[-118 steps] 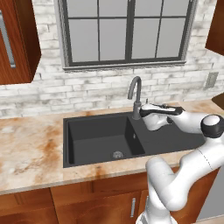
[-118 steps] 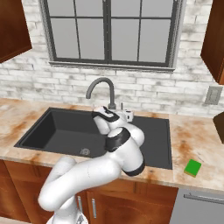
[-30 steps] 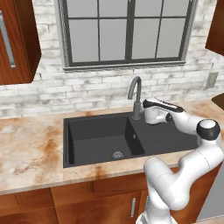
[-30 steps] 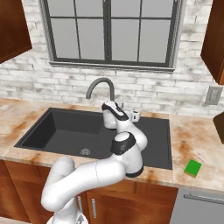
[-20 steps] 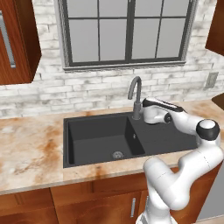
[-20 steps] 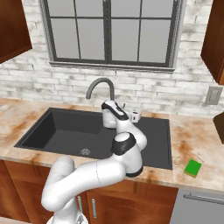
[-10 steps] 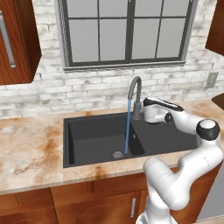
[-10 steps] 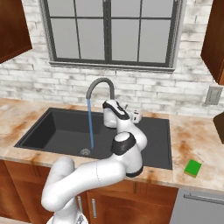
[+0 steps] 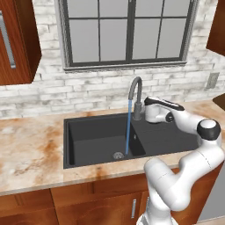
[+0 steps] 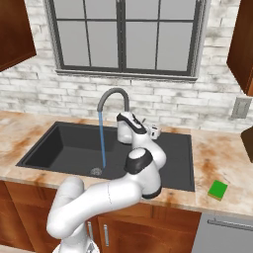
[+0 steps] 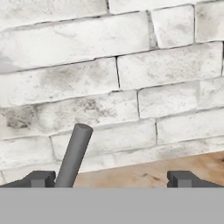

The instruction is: Soak the sponge with water for a few seconds and then drop it inside the sink.

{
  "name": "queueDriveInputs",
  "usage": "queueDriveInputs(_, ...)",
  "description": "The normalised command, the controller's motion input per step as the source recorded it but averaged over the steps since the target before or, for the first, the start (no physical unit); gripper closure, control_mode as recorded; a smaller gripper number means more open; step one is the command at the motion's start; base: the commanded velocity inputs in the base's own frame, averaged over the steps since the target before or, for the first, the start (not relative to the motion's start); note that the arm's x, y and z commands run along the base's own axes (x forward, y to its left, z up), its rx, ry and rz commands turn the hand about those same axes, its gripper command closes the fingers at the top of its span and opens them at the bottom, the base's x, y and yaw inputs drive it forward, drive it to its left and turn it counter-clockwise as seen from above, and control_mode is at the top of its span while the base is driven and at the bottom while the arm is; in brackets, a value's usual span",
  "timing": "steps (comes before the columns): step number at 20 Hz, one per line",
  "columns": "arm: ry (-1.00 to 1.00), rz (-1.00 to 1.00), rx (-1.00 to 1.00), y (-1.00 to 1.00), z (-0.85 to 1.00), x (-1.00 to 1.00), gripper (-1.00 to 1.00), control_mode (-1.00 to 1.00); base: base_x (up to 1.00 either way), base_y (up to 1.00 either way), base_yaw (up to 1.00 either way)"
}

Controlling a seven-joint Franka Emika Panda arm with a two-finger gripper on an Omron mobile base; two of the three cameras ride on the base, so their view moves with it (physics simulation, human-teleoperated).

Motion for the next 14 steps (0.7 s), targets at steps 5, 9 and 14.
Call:
queueDriveInputs(5, 0.01, -0.01, 0.07, -0.45, 0.26, 0.00, -1.00, -1.00, 0.00, 0.00, 0.00)
queueDriveInputs(9, 0.00, -0.01, 0.08, -0.33, 0.47, 0.00, -1.00, -1.00, 0.00, 0.00, 0.00)
queueDriveInputs(14, 0.00, -0.01, 0.08, -0.37, 0.48, 0.00, -1.00, -1.00, 0.00, 0.00, 0.00)
